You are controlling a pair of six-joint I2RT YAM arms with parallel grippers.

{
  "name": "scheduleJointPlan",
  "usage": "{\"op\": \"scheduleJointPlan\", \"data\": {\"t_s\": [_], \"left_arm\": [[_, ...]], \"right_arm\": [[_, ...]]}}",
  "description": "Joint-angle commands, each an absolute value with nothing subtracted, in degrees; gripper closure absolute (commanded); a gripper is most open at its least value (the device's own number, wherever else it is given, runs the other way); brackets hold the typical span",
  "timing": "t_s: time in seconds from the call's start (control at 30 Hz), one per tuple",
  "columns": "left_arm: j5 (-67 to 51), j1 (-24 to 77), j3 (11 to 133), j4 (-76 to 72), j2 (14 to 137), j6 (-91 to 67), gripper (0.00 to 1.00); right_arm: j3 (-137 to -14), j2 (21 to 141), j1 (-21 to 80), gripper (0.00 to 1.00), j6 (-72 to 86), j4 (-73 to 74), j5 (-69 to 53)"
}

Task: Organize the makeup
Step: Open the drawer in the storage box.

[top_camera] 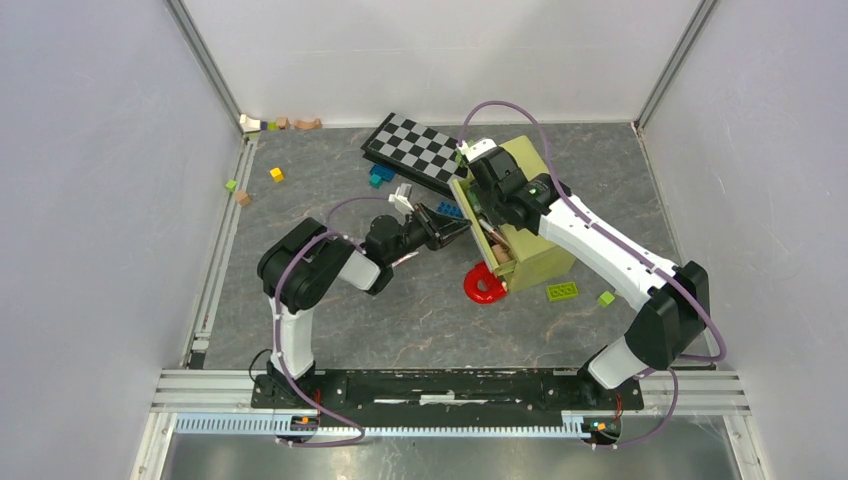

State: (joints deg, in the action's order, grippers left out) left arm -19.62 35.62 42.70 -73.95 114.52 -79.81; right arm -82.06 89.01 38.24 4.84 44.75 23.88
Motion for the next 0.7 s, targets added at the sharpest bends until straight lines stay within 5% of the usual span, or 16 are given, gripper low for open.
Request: {"op": "scheduleJointPlan", "data": {"t_s": [0.0,0.67], "left_arm": [[-18.11,33.41,38.3,-73.22,111.27,-74.05,0.93],[-18.37,30.15,27.63,-67.42,99.43,-67.61,0.93]], "right_arm": [[-82.88,90.43,37.66,0.63,5.2,47.32,27.17],[-82.0,90.55,37.61,0.62,5.72,47.15,28.35]]}}
